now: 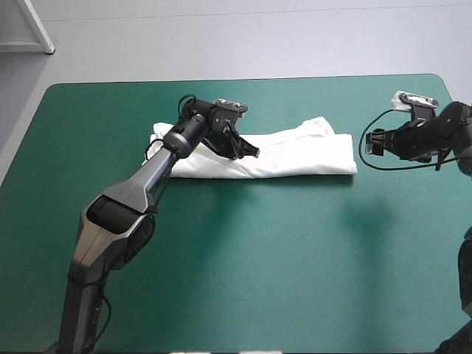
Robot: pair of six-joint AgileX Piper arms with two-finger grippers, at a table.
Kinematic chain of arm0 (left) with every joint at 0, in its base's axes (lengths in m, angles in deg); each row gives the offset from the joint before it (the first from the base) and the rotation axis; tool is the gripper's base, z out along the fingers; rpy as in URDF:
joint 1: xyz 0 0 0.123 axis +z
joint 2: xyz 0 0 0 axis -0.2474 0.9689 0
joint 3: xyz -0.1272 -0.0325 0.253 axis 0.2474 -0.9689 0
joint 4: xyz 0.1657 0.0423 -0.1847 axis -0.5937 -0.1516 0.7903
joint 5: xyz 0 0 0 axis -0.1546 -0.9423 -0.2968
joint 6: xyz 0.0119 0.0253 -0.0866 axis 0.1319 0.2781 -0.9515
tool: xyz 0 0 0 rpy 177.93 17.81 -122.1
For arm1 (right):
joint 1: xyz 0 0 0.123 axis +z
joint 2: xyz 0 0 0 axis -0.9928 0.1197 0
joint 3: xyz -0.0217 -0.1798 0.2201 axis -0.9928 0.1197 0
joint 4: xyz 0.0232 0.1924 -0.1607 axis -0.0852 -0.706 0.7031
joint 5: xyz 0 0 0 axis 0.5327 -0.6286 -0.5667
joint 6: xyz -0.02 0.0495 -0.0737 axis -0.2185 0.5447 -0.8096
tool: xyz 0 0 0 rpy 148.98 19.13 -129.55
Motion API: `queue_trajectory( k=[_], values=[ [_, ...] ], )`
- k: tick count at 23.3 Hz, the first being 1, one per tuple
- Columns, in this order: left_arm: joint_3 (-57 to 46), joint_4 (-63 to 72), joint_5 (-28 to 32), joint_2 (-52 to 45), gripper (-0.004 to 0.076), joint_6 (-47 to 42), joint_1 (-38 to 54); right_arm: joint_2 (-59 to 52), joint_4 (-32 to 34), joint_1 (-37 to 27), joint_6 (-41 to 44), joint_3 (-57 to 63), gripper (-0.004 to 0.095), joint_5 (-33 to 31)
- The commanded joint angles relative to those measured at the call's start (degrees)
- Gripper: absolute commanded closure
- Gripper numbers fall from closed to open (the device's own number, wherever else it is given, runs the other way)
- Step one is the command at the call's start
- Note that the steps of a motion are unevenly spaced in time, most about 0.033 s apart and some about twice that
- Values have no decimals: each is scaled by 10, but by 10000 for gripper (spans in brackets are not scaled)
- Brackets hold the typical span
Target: Fold the cloth
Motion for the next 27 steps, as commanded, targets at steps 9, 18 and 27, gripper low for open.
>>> queue_trajectory(
  k=[9, 18, 27],
  values=[
    [15, 8, 0, 17, 732, -3, -10, 52, -165, -4, -78, -13, 145, 33],
    [15, 6, -6, 16, 732, -6, -20, 140, -259, 21, -123, -13, 228, 4],
    [15, 6, -9, 16, 732, -10, -20, 140, -242, 81, -123, -13, 590, 75]
  ],
)
